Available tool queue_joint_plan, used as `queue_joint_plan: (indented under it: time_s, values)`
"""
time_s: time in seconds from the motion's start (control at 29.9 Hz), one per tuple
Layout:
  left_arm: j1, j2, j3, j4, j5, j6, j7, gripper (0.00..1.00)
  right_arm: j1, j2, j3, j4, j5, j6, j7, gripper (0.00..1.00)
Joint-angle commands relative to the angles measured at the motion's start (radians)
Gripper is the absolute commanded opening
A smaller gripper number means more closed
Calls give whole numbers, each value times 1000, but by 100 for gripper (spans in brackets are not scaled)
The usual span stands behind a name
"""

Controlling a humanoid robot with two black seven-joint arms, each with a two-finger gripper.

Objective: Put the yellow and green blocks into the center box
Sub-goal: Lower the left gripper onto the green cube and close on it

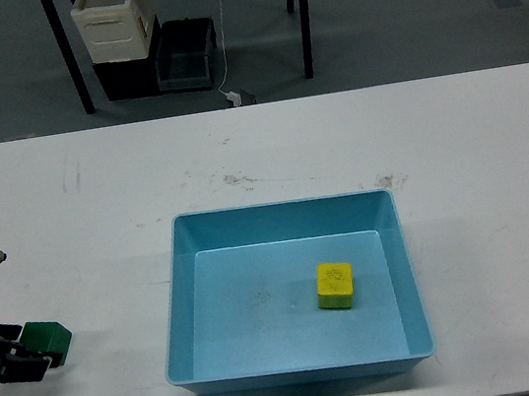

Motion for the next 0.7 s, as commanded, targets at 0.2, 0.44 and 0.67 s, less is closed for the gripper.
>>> queue_joint_plan:
  time_s: [0.2,0.44,0.67]
  values:
    - [-5,-9,1,4,8,0,0,67,-4,0,0,-2,0,-9,0,97]
    - [-4,-7,1,2,16,0,0,43,-6,0,-1,-2,0,-12,0,97]
    - [-22,-1,-11,2,5,0,0,19,-7,0,-1,-2,0,-12,1,97]
